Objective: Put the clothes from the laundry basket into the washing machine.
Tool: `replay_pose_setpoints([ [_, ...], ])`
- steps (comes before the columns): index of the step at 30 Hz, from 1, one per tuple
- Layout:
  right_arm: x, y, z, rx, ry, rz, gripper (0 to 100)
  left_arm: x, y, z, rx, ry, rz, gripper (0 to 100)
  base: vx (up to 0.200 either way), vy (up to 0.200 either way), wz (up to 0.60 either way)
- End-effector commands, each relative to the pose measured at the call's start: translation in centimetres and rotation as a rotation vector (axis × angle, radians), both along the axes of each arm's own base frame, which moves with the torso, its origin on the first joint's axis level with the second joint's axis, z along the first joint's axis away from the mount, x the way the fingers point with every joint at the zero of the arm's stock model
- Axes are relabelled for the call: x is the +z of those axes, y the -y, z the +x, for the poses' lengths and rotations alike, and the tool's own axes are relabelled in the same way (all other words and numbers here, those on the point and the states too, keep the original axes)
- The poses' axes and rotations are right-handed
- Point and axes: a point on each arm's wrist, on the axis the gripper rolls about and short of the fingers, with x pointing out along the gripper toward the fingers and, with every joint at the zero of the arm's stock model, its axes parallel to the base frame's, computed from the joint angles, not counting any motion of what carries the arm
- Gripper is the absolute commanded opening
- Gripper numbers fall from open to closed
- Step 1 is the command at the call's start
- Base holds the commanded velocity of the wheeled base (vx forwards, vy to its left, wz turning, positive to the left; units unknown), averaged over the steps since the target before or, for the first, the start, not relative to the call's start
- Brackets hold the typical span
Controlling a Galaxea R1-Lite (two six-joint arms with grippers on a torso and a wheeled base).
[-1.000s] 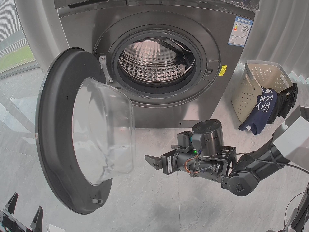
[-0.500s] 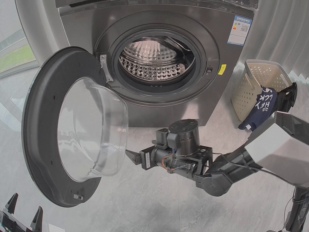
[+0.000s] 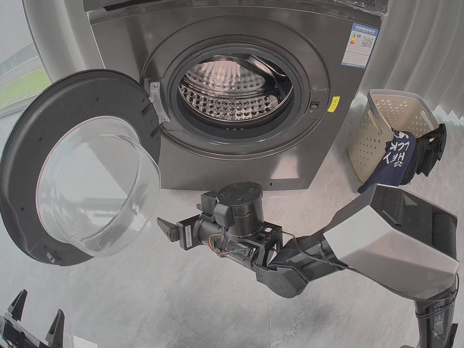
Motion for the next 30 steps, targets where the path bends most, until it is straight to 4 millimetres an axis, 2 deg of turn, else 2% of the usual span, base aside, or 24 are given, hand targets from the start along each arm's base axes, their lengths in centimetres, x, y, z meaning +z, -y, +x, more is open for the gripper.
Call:
replay_pose_setpoints([
  [1, 0.0, 0.2, 0.2, -0.009, 0.005, 0.003, 100, -0.5, 0.0, 0.0, -0.001, 0.0, -0.003, 100, 0.0, 0.0, 0.0],
  [3, 0.4, 0.5, 0.1, -0.012, 0.01, 0.009, 100, -0.5, 0.0, 0.0, -0.001, 0.0, -0.006, 100, 0.0, 0.0, 0.0],
  [4, 1.7, 1.8, -0.2, -0.032, 0.025, 0.012, 100, -0.5, 0.0, 0.0, -0.001, 0.0, -0.007, 100, 0.0, 0.0, 0.0],
  [5, 1.8, 2.0, -0.3, -0.034, 0.024, 0.009, 100, -0.5, 0.0, 0.0, -0.002, 0.0, -0.007, 100, 0.0, 0.0, 0.0],
  [6, 3.7, 4.3, -0.8, -0.059, 0.031, 0.01, 100, -0.5, 0.0, 0.0, -0.002, 0.0, -0.007, 100, 0.0, 0.0, 0.0],
  [7, 3.7, 4.3, -0.8, -0.059, 0.031, 0.01, 100, -0.5, 0.0, 0.0, -0.002, 0.0, -0.007, 100, 0.0, 0.0, 0.0],
  [9, 7.2, 10.0, -2.4, -0.125, 0.065, 0.005, 100, -0.5, 0.0, 0.0, -0.002, 0.0, -0.007, 100, 0.0, 0.0, 0.0],
  [10, 7.2, 10.0, -2.4, -0.125, 0.065, 0.005, 100, -0.5, 0.0, 0.0, -0.002, 0.0, -0.007, 100, 0.0, 0.0, 0.0],
  [11, 9.2, 14.4, -3.8, -0.184, 0.097, -0.01, 100, -0.5, 0.0, 0.0, -0.002, 0.0, -0.007, 100, 0.0, 0.0, 0.0],
  [15, 11.8, 23.6, -8.8, -0.335, 0.172, -0.007, 100, -0.5, 0.0, 0.0, -0.002, 0.0, -0.006, 100, 0.0, 0.0, 0.0],
  [16, 11.8, 23.6, -8.8, -0.335, 0.172, -0.007, 100, -0.5, 0.0, 0.0, -0.002, 0.0, -0.006, 100, 0.0, 0.0, 0.0],
  [18, 11.9, 28.8, -12.5, -0.456, 0.229, -0.018, 100, -0.5, 0.0, 0.0, -0.002, 0.0, -0.003, 100, 0.0, 0.0, 0.0],
  [19, 11.8, 29.2, -13.0, -0.467, 0.235, -0.019, 100, -0.5, 0.0, 0.0, -0.002, 0.0, -0.003, 100, 0.0, 0.0, 0.0],
  [20, 11.0, 31.4, -15.2, -0.537, 0.25, -0.029, 100, -0.5, 0.0, 0.0, -0.004, 0.0, -0.006, 100, 0.0, 0.0, 0.0],
  [21, 10.8, 31.7, -15.5, -0.547, 0.25, -0.031, 100, -0.5, 0.0, 0.0, -0.004, 0.0, -0.006, 100, 0.0, 0.0, 0.0],
  [23, 9.1, 33.8, -19.1, -0.627, 0.27, -0.028, 100, -0.5, 0.0, 0.0, -0.004, 0.0, -0.007, 100, 0.0, 0.0, 0.0],
  [24, 8.5, 34.1, -19.8, -0.637, 0.27, -0.03, 100, -0.5, 0.0, 0.0, -0.005, 0.0, -0.007, 100, 0.0, 0.0, 0.0],
  [26, 6.5, 35.0, -22.6, -0.67, 0.276, -0.029, 100, -0.5, 0.0, 0.0, -0.005, 0.0, -0.007, 100, 0.0, 0.0, 0.0],
  [30, 5.3, 35.8, -24.9, -0.724, 0.289, -0.031, 100, -0.5, 0.0, 0.0, -0.004, 0.0, -0.009, 100, 0.0, 0.0, 0.0],
])
